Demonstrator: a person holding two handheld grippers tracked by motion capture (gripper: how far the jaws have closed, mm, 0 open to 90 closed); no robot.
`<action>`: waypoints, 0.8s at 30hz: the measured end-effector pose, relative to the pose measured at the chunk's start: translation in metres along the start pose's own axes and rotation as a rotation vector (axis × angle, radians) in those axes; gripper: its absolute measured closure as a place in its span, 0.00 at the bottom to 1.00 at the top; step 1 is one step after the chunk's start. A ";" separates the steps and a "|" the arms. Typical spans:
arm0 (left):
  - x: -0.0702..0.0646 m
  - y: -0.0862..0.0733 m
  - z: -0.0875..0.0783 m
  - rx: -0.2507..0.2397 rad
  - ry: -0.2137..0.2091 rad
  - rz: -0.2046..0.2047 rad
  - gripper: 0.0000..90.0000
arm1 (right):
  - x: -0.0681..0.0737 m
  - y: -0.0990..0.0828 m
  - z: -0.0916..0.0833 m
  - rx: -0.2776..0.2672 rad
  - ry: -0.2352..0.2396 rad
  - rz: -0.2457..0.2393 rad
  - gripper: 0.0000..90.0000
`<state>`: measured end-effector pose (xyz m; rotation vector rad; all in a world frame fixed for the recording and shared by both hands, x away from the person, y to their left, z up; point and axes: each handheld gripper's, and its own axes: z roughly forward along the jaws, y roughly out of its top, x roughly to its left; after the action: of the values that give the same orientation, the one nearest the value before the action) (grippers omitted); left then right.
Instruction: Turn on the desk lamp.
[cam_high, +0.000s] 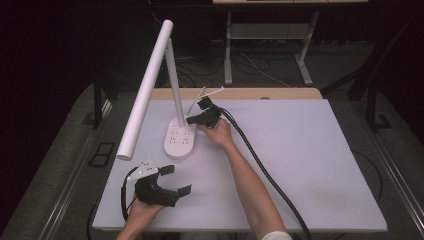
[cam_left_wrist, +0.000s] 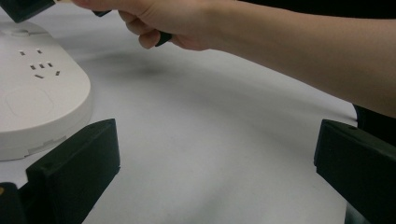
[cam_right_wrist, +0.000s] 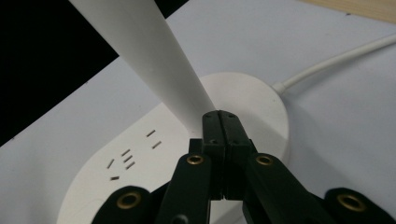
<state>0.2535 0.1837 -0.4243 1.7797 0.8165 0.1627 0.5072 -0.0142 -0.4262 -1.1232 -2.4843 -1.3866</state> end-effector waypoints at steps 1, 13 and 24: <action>0.000 0.000 0.000 0.000 0.000 0.001 0.00 | -0.001 -0.001 0.001 -0.003 -0.002 0.002 0.99; 0.000 0.000 0.001 0.006 -0.002 0.003 0.00 | -0.003 -0.007 0.006 -0.017 -0.006 -0.004 1.00; 0.000 0.000 0.002 0.008 -0.003 0.006 0.00 | 0.000 -0.012 0.005 -0.035 -0.029 -0.012 1.00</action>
<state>0.2543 0.1822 -0.4248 1.7897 0.8106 0.1614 0.5010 -0.0143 -0.4380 -1.1457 -2.5001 -1.4326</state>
